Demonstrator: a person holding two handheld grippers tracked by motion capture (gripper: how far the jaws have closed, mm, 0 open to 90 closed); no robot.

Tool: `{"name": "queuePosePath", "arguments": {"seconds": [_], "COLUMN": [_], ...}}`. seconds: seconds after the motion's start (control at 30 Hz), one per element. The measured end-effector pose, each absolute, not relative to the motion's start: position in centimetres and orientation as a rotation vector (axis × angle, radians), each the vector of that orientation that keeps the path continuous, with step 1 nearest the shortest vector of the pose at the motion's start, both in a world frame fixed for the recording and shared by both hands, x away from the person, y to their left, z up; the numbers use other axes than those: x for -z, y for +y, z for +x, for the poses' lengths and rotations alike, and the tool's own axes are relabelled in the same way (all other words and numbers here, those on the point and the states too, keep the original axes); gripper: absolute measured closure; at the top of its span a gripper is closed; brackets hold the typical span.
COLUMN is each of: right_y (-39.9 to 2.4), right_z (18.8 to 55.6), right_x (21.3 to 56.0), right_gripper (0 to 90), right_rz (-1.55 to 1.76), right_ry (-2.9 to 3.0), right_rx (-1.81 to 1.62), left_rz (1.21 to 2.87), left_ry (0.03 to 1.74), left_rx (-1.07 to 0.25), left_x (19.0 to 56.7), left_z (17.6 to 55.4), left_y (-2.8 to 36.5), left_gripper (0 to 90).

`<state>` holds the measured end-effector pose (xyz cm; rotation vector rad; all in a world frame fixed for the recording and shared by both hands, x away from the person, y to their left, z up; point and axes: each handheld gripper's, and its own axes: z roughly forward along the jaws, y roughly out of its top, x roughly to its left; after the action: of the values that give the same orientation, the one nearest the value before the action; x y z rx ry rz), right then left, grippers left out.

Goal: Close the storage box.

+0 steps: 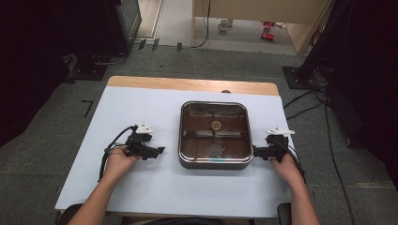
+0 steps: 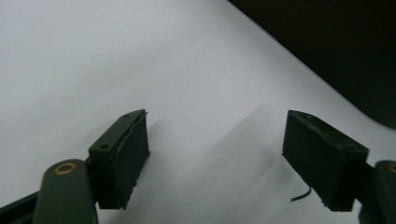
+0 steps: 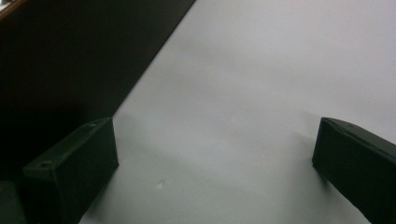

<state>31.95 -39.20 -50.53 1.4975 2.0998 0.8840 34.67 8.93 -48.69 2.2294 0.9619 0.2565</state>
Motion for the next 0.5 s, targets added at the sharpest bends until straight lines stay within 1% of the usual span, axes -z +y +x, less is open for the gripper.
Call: {"name": "queuePosePath", "arguments": {"seconds": [0.03,0.07,0.1,0.2,0.27,0.47,0.5], "right_y": [-39.2,-39.2,-39.2,-39.2,-39.2,-39.2,-39.2], "right_z": [32.0,31.9,31.9,31.9,32.0,32.0,32.0], "right_x": [50.5,50.5,50.5,50.5,50.5,50.5,50.5], "right_gripper": [0.0,0.0,0.0,0.0,0.0,0.0,0.0], "right_rz": [1.498,1.498,1.497,1.497,1.497,1.498,1.498], "right_ry": [2.1,2.1,2.1,2.101,2.1,2.1,2.1], "right_rx": [-0.884,-0.884,-0.884,-0.883,-0.883,-0.883,-0.883], "left_rz": [2.223,2.223,2.219,2.177,2.147,2.148,2.145], "left_ry": [0.965,0.965,0.96,0.992,0.976,0.985,0.999], "left_rx": [-0.317,-0.317,-0.398,-0.411,-0.423,-0.438,-0.443], "left_x": [49.0,49.0,49.3,49.6,49.9,49.9,49.9], "left_z": [34.2,34.2,33.5,33.2,32.9,32.9,32.9], "left_y": [8.5,8.5,8.1,8.1,8.3,8.2,8.1], "left_gripper": [19.4,19.4,19.1,19.1,18.9,18.1,16.4]}}
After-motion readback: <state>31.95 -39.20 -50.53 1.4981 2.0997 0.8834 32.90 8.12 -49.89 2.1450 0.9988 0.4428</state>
